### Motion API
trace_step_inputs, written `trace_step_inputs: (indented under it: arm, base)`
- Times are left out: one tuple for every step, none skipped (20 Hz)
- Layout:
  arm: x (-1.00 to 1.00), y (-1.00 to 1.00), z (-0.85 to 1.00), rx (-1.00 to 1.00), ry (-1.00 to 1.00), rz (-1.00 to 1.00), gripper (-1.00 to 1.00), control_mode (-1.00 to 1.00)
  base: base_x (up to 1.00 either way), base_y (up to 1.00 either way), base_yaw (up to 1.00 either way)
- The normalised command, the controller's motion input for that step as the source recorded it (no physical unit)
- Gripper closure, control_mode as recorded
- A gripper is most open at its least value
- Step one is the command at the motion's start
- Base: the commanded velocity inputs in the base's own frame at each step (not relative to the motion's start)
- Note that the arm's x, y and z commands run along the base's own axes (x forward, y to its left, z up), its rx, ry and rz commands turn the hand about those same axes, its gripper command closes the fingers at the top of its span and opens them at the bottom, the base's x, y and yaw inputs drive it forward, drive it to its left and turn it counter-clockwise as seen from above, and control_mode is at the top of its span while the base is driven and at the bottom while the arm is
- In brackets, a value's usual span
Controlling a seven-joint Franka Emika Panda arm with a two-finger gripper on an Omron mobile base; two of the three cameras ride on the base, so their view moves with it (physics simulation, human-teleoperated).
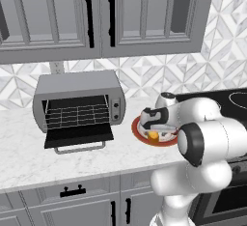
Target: Pick up the kebab skewer and baguette bread, and place them inside the toaster oven. Close the toaster oven door and start by setting the timer.
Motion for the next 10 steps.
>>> trace_step_inputs:
  arm:
    - [0.00,0.00,-0.16,0.00,0.00,0.00,-1.00,-1.00]
    - [0.00,0.00,-0.18,0.00,0.00,0.00,-1.00,-1.00]
    - [0.00,0.00,-0.21,0.00,0.00,0.00,-1.00,-1.00]
    - [0.00,0.00,-0.22,0.00,0.00,0.00,-1.00,-1.00]
    - [0.00,0.01,-0.21,0.00,0.00,0.00,-1.00,-1.00]
    - [0.00,0.00,-0.17,0.00,0.00,0.00,-1.00,-1.00]
    - [0.00,0.00,-0.18,0.00,0.00,0.00,-1.00,-1.00]
    - [0.00,0.00,-0.14,0.00,0.00,0.00,-1.00,-1.00]
    - [0.02,0.00,-0.10,0.00,0.00,0.00,-1.00,-1.00]
    - [0.06,0.03,-0.05,0.00,0.00,0.00,-1.00,-1.00]
  base:
    - [0.00,0.00,0.00]
    - [0.00,0.00,0.00]
    - [0.00,0.00,0.00]
    - [0.00,0.00,0.00]
    - [0.00,0.00,0.00]
    - [0.00,0.00,0.00]
    - [0.00,0.00,0.00]
    - [0.00,0.00,0.00]
    - [0.00,0.00,0.00]
    - [0.00,0.00,0.00]
